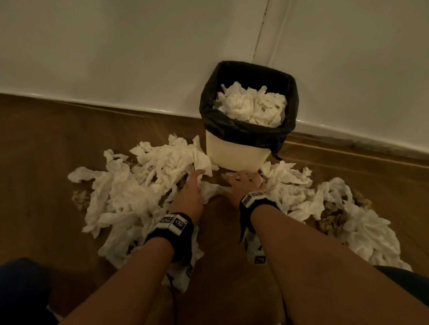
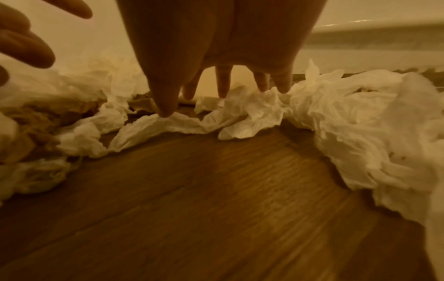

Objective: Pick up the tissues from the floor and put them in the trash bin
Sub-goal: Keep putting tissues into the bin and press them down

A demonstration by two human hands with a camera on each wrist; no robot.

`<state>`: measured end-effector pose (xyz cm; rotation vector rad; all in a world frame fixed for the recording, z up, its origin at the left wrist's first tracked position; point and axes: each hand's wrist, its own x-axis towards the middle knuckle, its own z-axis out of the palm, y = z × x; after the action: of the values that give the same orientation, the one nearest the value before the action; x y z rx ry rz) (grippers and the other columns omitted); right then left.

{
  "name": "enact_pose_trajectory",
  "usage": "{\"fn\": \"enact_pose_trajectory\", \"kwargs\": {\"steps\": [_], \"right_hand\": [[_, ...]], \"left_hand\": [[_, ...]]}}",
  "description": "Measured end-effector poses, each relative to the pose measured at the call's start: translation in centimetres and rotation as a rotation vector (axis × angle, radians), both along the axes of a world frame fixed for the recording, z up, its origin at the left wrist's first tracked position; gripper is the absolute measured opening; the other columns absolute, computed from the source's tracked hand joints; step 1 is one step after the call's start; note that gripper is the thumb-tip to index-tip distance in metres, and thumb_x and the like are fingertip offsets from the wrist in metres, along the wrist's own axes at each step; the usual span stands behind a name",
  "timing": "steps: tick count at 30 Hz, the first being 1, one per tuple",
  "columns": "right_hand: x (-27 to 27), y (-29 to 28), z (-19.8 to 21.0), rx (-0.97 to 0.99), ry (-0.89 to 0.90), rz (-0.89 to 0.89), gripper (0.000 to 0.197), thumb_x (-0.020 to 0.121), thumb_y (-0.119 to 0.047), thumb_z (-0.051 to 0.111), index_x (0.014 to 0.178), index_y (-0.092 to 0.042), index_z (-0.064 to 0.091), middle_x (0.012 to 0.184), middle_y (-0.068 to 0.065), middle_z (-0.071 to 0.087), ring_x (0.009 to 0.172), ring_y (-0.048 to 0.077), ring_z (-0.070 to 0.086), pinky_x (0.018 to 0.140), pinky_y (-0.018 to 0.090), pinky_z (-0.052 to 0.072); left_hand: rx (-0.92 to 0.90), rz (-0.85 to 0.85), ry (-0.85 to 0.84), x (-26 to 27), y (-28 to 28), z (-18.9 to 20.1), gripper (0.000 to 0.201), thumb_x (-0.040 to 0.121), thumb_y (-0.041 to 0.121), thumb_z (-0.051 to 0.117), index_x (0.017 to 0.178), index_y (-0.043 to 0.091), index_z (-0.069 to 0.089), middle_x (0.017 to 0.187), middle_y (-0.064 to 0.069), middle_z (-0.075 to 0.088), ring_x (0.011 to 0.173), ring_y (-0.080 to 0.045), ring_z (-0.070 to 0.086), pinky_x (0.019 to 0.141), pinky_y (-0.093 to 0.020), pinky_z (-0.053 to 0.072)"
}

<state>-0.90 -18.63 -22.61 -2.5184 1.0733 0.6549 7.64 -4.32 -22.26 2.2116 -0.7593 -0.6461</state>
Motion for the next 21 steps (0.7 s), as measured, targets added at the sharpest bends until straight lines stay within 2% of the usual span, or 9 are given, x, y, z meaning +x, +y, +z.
{"fn": "enact_pose_trajectory", "kwargs": {"steps": [4,7,9,10,12,13,17,19,21], "right_hand": [[0.7,0.4,-0.4,0.022,0.012,0.053,0.052,0.093,-0.059,0.027,0.143,-0.046,0.021,0.154,0.005,0.011,0.137,0.048,0.009,0.112,0.058,0.018],[0.8,1.2,-0.9,0.058,-0.017,0.018,0.044,0.094,-0.046,0.041,0.137,-0.039,0.036,0.146,0.009,0.019,0.134,0.045,0.016,0.108,0.055,0.028],[0.9,1.8,-1.1,0.064,-0.071,-0.028,0.040,0.095,-0.040,0.043,0.134,-0.030,0.044,0.142,0.009,0.024,0.131,0.040,0.022,0.107,0.050,0.033],[1.0,2.1,-1.1,0.059,-0.088,-0.045,0.037,0.097,-0.037,0.043,0.131,-0.025,0.048,0.139,0.010,0.028,0.129,0.037,0.026,0.106,0.046,0.034],[1.3,2.3,-1.2,0.038,-0.102,-0.085,0.033,0.098,-0.024,0.042,0.128,-0.014,0.052,0.135,0.012,0.035,0.126,0.034,0.034,0.104,0.040,0.036],[1.5,2.2,-1.0,0.050,-0.096,-0.128,0.032,0.099,-0.018,0.041,0.127,-0.009,0.053,0.134,0.013,0.040,0.125,0.032,0.039,0.102,0.038,0.038],[1.8,1.3,0.0,0.172,-0.124,-0.312,0.026,0.095,-0.013,0.050,0.114,-0.005,0.065,0.120,0.014,0.061,0.111,0.029,0.057,0.093,0.032,0.045],[1.5,1.0,1.2,0.285,-0.203,-0.450,0.028,0.091,-0.016,0.058,0.117,-0.006,0.063,0.122,0.014,0.061,0.113,0.030,0.056,0.096,0.034,0.046],[0.7,1.3,3.0,0.443,-0.239,-0.560,0.031,0.093,-0.019,0.055,0.121,-0.005,0.057,0.133,0.015,0.052,0.120,0.032,0.051,0.098,0.035,0.044]], "left_hand": [[0.013,0.014,0.036,0.3,0.1,-0.5,0.046,0.095,0.013,0.026,0.133,0.039,0.030,0.087,-0.007,0.058,0.054,-0.008,0.043,0.048,-0.026,0.035],[0.029,0.013,0.019,0.3,0.4,-0.3,0.048,0.094,0.012,0.028,0.134,0.039,0.030,0.072,0.006,0.044,0.053,-0.006,0.041,0.044,-0.024,0.033],[0.029,-0.002,0.015,0.2,0.4,0.2,0.050,0.093,0.011,0.030,0.134,0.039,0.030,0.082,-0.001,0.050,0.058,-0.008,0.045,0.049,-0.025,0.038],[0.023,-0.013,0.013,0.2,0.5,0.4,0.049,0.093,0.012,0.030,0.135,0.038,0.030,0.093,-0.007,0.055,0.066,-0.015,0.053,0.055,-0.029,0.043],[0.010,-0.018,0.003,0.2,0.6,0.7,0.046,0.094,0.015,0.031,0.136,0.034,0.030,0.115,-0.014,0.055,0.093,-0.032,0.058,0.076,-0.041,0.049],[0.013,-0.014,-0.002,0.2,0.6,0.9,0.046,0.094,0.015,0.032,0.137,0.032,0.031,0.121,-0.014,0.053,0.101,-0.035,0.056,0.082,-0.043,0.048],[0.046,0.002,-0.013,0.2,0.3,1.2,0.048,0.094,0.008,0.034,0.136,0.030,0.034,0.129,-0.013,0.045,0.107,-0.032,0.053,0.088,-0.043,0.049],[0.057,0.009,-0.005,0.1,0.3,1.7,0.047,0.092,0.004,0.037,0.132,0.029,0.040,0.132,-0.014,0.037,0.111,-0.033,0.049,0.094,-0.043,0.047],[0.065,0.013,-0.006,0.4,0.3,2.0,0.052,0.088,-0.004,0.040,0.127,0.029,0.048,0.130,-0.012,0.035,0.106,-0.029,0.050,0.088,-0.029,0.047]]}}
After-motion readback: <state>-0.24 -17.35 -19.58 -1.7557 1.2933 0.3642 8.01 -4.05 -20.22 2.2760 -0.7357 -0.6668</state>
